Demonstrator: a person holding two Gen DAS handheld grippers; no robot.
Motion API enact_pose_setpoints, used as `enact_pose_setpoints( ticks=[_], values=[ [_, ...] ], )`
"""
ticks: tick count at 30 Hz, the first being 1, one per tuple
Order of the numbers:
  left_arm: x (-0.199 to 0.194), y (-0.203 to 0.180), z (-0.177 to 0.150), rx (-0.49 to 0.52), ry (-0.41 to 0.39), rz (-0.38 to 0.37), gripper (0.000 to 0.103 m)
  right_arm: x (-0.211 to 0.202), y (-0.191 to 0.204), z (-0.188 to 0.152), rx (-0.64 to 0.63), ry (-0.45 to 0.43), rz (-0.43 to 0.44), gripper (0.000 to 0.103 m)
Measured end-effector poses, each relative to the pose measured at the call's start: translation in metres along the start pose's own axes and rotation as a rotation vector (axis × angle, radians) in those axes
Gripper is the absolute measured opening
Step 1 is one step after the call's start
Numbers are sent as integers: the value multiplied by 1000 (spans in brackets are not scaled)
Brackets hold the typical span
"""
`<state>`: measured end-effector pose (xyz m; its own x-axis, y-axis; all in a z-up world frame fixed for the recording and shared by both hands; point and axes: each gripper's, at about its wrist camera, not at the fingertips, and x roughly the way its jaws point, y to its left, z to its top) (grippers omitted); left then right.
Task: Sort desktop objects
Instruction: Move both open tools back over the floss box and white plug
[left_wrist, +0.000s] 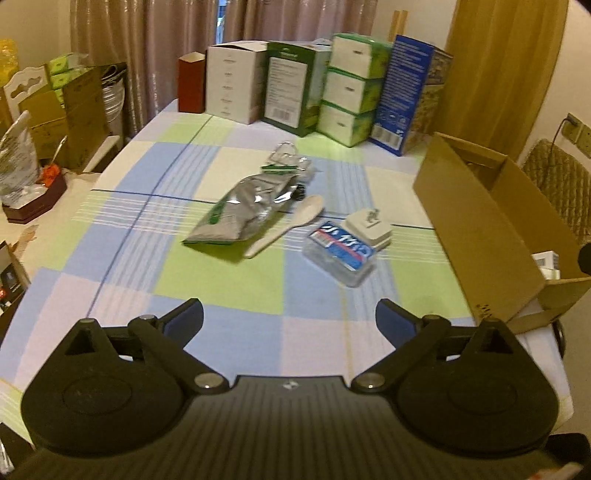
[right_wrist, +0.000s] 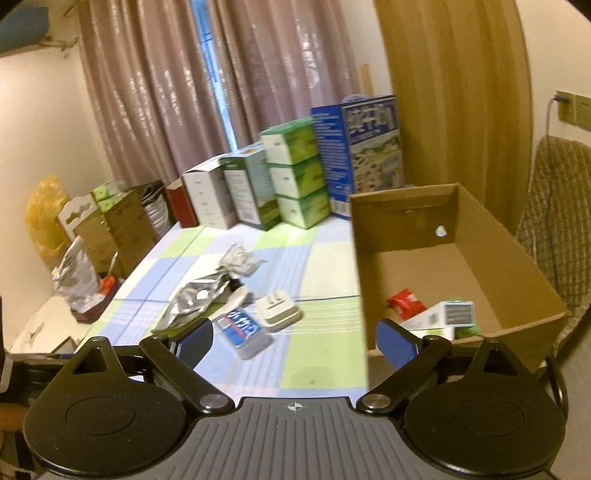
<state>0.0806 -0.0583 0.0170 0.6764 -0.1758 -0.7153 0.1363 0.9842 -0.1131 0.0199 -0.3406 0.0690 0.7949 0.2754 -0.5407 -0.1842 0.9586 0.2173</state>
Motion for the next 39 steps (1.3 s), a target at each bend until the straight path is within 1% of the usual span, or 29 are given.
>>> enact_pose_setpoints(
  ticks=[8, 13, 16, 24, 28, 32, 39],
  values=[
    [4, 16, -4, 21, -1, 12, 102, 17, 18, -9, -37, 35, 32, 94],
    [11, 22, -3, 34, 5, 3, 102, 29, 25, -13, -64, 57, 38, 94],
    [16, 24, -1, 60, 7, 2, 102, 37, 29, -16, -78, 68, 45, 94],
    [33, 34, 10, 122, -5, -43, 102, 70, 38, -20, -153, 102, 70, 94],
    [46, 38, 16, 164, -3, -67, 102, 93, 37, -21, -172, 125, 75, 94],
    [60, 40, 22, 233, -10, -106, 102, 117, 34, -22, -197, 147, 70, 94],
    [84, 42, 36, 348, -24, -174, 101, 165, 31, -24, -265, 187, 91, 94]
  ],
)
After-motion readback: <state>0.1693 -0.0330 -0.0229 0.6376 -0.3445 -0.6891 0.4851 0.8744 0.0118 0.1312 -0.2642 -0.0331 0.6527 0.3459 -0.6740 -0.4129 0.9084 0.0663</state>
